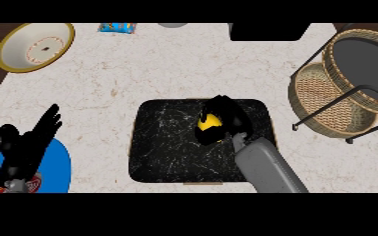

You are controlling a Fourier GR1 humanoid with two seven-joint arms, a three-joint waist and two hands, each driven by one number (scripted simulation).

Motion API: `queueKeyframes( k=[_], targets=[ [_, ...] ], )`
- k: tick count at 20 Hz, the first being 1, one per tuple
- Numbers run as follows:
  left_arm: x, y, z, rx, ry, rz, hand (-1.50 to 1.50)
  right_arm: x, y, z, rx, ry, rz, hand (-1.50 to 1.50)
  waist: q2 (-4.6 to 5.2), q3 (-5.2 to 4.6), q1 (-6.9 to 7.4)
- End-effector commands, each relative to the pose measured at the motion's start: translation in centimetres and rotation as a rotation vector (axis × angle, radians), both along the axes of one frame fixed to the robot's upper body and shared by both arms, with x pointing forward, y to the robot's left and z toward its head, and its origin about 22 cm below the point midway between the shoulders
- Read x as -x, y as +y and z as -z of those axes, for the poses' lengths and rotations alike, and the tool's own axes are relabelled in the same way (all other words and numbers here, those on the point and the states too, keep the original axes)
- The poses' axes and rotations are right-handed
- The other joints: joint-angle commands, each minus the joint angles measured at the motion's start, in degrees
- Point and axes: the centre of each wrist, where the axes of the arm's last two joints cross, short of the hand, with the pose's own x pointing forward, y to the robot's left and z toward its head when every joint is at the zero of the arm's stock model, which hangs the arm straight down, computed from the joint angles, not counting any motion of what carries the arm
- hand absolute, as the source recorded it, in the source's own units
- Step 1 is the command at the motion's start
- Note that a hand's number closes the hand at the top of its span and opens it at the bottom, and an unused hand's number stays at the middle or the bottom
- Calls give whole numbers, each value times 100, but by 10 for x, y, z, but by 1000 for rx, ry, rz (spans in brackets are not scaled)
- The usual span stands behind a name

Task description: Pick the lemon from the tray and place it in the tiered basket

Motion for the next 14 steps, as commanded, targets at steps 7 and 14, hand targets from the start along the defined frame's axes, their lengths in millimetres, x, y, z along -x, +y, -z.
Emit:
queueKeyframes(
  k=[7, 14],
  targets=[
    [14, 5, 10, -8, 50, -30, 0, 69, 84, -32, 449, -310, 156, 150, -134, -47, -81],
    [10, 11, 0, 7, 37, -25, 0, 90, 97, -102, 487, -576, 385, 150, -111, -33, -173]
  ],
)
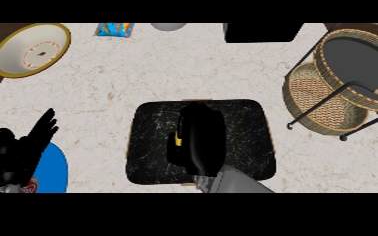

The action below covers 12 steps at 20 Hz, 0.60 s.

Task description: Pick the lemon from the tray and place it in the tiered basket

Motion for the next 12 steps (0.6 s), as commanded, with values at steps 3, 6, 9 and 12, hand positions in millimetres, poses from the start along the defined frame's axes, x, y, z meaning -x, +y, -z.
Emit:
queueKeyframes(
  k=[3, 6, 9, 12],
  targets=[
    [9, 5, 4, 0, 6, -19, 0, 23, 0, -64, -24, -151, 258, 150, 43, -8, -20],
    [3, -4, 3, 3, -8, 2, 0, 34, -6, -75, -64, -212, 291, 150, 84, -4, 40],
    [5, 1, 3, 9, -8, -5, 0, 32, -20, -102, -95, -247, 303, 150, 118, -3, 79],
    [3, -1, 3, 23, -16, -4, 0, 30, -31, -109, -93, -265, 324, 150, 135, -1, 100]
  ],
)
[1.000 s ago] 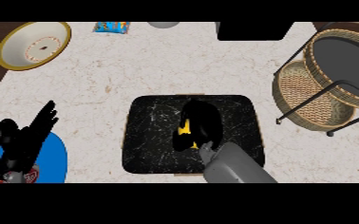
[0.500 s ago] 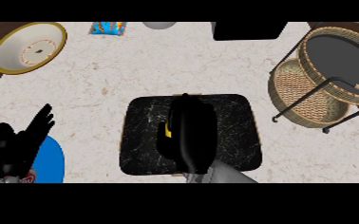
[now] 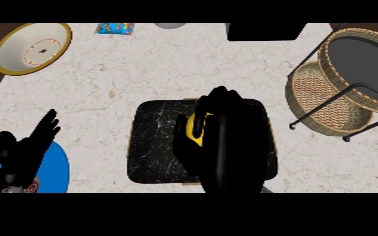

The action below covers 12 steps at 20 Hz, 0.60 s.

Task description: Pick the lemon from the tray and place it in the tiered basket

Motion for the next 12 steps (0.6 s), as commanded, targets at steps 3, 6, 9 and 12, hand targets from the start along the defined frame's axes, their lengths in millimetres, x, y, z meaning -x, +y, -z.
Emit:
queueKeyframes(
  k=[3, 6, 9, 12],
  targets=[
    [2, -1, -2, 23, -6, 9, 0, -15, -30, -45, -104, 10, 216, 150, 51, -15, 64],
    [-13, -4, -3, 11, -22, 22, 0, -41, -52, -33, -57, -1, 221, 150, 80, -14, 83],
    [7, 0, 6, 0, -2, 11, 0, -73, -79, -35, -18, -19, 260, 150, 86, -14, 135],
    [-19, 2, -11, 11, -2, -9, 0, -91, -101, -44, -12, -20, 248, 150, 85, -13, 118]
  ],
)
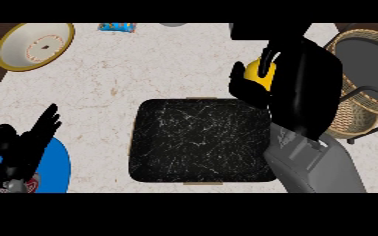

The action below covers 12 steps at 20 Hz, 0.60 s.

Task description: Pick the lemon from the tray and place it in the tiered basket

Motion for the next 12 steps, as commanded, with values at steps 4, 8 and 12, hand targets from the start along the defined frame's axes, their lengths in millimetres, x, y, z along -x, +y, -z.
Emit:
queueKeyframes(
  k=[4, 8, 12],
  targets=[
    [-1, -6, 3, 9, 9, 8, 0, -42, -44, -21, -238, -104, -29, 150, 22, 2, 67],
    [-3, -10, -12, 6, 8, 21, 0, -59, -94, -11, -252, -98, -41, 150, 6, 2, 38],
    [4, 8, 10, 2, 0, 9, 0, -86, -109, -19, -241, -105, -47, 150, 8, -3, 33]
  ],
)
